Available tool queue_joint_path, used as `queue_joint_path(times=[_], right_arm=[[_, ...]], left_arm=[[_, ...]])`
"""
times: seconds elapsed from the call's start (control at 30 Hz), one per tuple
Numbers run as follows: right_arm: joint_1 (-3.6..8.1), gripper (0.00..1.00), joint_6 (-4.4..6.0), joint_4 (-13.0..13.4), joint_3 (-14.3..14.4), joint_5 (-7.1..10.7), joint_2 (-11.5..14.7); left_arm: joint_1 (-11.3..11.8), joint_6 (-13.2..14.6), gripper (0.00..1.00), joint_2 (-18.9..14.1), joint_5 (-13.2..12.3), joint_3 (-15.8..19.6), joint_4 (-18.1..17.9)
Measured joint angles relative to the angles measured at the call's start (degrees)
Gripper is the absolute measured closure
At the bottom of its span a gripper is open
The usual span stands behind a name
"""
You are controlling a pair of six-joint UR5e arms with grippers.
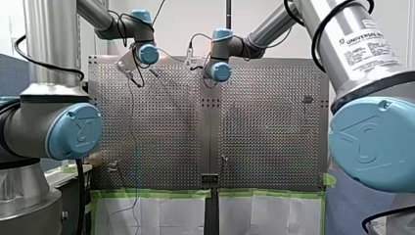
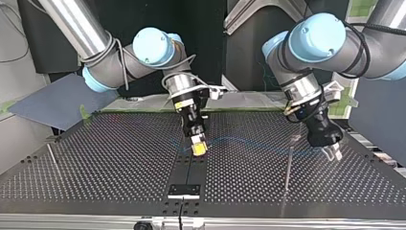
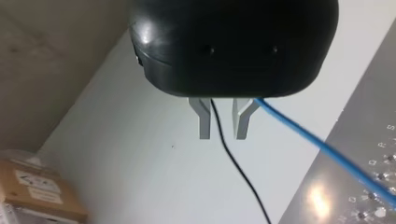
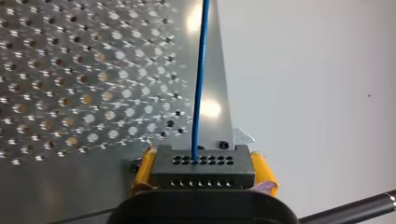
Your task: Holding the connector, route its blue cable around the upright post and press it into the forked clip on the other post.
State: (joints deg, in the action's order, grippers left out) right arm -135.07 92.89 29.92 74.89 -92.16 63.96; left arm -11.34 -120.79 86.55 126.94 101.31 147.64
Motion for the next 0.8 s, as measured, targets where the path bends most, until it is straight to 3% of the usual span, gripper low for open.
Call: queue_joint_path(times=[0.17,0.43,0.8], right_arm=[[0.86,1.0,0.0,-0.7,-1.7,0.21,-0.4],[1.86,1.0,-0.29,-2.3,-3.6,0.22,-2.5],[2.72,1.0,-0.64,-2.6,-4.6,0.4,-4.4]], left_arm=[[1.1,-1.7,0.74,2.6,-2.7,-1.9,0.0],[4.9,-5.0,0.74,6.8,-7.0,-2.4,-1.1],[10.3,-9.2,0.74,8.5,-12.5,-2.5,-4.5]])
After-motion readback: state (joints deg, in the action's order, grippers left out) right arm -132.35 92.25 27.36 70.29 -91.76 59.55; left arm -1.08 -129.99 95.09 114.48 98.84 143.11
